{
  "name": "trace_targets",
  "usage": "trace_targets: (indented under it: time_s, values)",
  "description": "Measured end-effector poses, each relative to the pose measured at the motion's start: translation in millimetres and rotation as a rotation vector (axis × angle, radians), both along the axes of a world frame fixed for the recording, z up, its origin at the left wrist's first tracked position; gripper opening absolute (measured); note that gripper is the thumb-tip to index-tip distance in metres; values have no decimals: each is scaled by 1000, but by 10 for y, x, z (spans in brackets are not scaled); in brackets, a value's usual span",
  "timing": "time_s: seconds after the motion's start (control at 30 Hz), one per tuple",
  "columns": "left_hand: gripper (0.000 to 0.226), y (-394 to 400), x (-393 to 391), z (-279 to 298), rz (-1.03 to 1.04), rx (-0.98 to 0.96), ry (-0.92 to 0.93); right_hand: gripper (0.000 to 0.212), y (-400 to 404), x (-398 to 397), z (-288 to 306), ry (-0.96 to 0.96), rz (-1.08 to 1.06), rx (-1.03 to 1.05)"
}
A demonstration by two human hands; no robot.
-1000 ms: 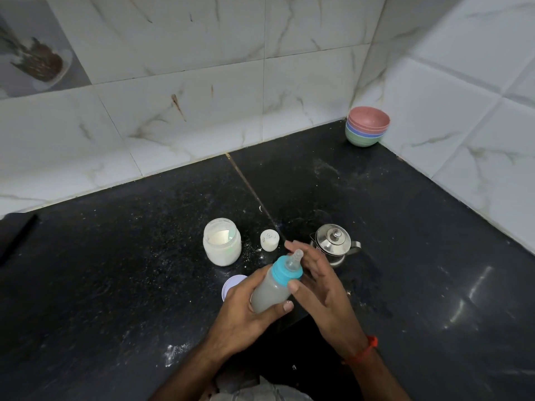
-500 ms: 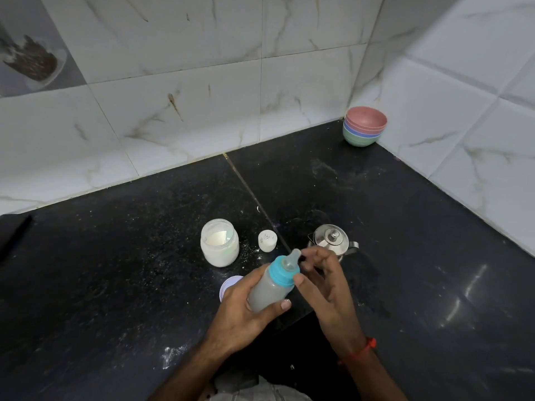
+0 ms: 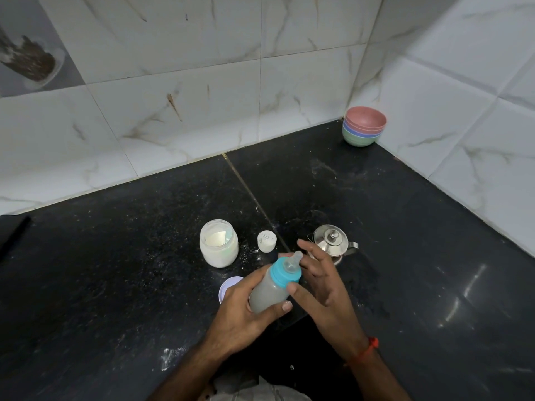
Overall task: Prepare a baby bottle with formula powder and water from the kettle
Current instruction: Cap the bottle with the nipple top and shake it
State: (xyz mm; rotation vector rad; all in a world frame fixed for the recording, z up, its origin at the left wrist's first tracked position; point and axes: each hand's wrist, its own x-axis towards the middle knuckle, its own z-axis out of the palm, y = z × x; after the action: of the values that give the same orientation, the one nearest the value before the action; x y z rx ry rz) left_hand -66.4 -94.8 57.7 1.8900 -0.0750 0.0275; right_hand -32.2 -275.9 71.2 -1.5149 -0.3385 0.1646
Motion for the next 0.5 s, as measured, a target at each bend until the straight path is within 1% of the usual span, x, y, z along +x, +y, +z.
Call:
trace_targets:
  time_s: [0.1, 0.17, 0.27, 0.3, 0.33, 0.37, 0.4, 0.43, 0.5]
  values:
    - [58, -44, -38, -20, -41, 12, 16, 62, 27, 8, -13, 17, -67, -20]
    - [59, -50, -47, -31, -72, -22, 53, 70, 7, 24, 22, 22, -49, -12]
    - [55, -56, -58, 3, -199, -74, 97, 91, -20, 79, 113, -28, 155, -41]
    - [52, -73, -60, 18, -243, -104, 119, 91, -16, 103, 153, -33, 223, -15]
    - [49, -100, -61, 48, -268, -130, 131, 85, 2, 116, 208, -16, 266, 43]
    - [47, -133, -52, 77, -273, -152, 134, 76, 44, 116, 264, 21, 243, 118]
    - [48, -154, -27, 113, -253, -114, 117, 65, 114, 106, 315, 76, 146, 194]
    - [53, -160, 9, 141, -217, 4, 63, 54, 207, 105, 339, 142, -5, 244]
    - [72, -138, 91, 224, -142, 370, -51, 35, 397, 113, 334, 248, -322, 267]
